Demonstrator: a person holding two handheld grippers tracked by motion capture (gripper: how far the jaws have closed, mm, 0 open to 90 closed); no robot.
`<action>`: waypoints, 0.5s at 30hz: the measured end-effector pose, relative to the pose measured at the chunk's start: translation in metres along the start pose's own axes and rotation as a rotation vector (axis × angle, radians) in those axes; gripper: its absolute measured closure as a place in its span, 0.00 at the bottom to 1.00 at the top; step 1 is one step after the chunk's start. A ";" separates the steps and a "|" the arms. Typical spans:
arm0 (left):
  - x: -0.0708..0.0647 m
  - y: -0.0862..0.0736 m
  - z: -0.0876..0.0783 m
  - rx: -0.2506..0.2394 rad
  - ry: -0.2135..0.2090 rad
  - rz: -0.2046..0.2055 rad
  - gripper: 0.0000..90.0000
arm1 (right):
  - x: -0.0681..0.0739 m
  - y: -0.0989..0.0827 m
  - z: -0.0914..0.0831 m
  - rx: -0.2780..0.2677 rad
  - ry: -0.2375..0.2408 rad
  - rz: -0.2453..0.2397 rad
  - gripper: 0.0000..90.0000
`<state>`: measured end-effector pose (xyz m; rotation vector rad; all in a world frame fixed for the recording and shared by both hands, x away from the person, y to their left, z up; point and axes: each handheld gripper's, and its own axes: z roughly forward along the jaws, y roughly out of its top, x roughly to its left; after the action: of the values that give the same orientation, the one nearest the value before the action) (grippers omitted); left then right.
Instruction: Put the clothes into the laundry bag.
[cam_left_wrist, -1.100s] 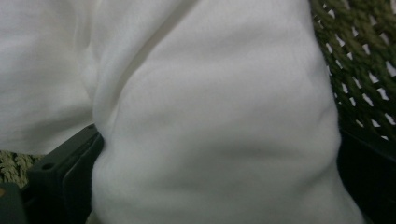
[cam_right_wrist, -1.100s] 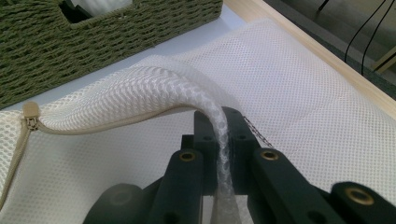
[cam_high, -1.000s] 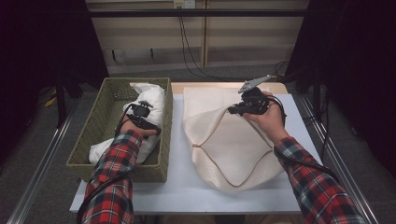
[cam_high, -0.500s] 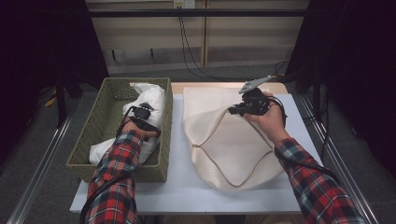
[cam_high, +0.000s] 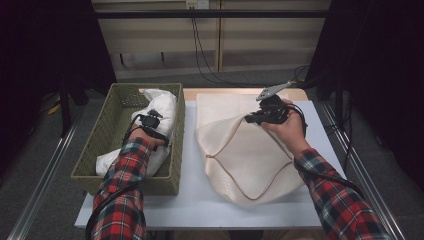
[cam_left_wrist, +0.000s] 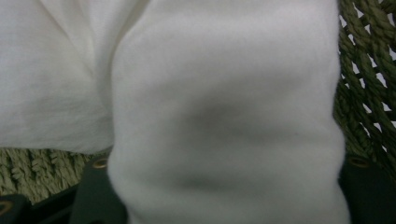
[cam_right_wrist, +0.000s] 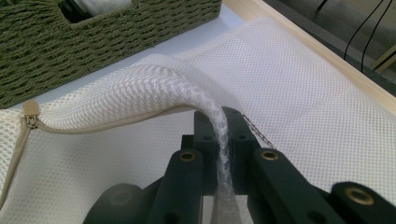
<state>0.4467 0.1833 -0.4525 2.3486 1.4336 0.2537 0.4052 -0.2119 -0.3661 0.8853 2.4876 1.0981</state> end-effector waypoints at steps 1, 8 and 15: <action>0.000 0.000 -0.001 -0.007 0.002 -0.018 0.48 | 0.000 0.000 0.000 0.000 0.000 0.000 0.95; 0.000 0.002 -0.007 -0.014 0.001 -0.018 0.60 | -0.001 0.000 -0.002 -0.006 -0.007 0.006 0.95; 0.008 0.001 -0.029 -0.081 -0.019 -0.032 0.60 | -0.001 0.000 -0.004 -0.003 -0.018 0.008 0.95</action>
<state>0.4417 0.1964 -0.4259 2.2557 1.4234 0.2745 0.4040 -0.2155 -0.3634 0.9016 2.4696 1.0918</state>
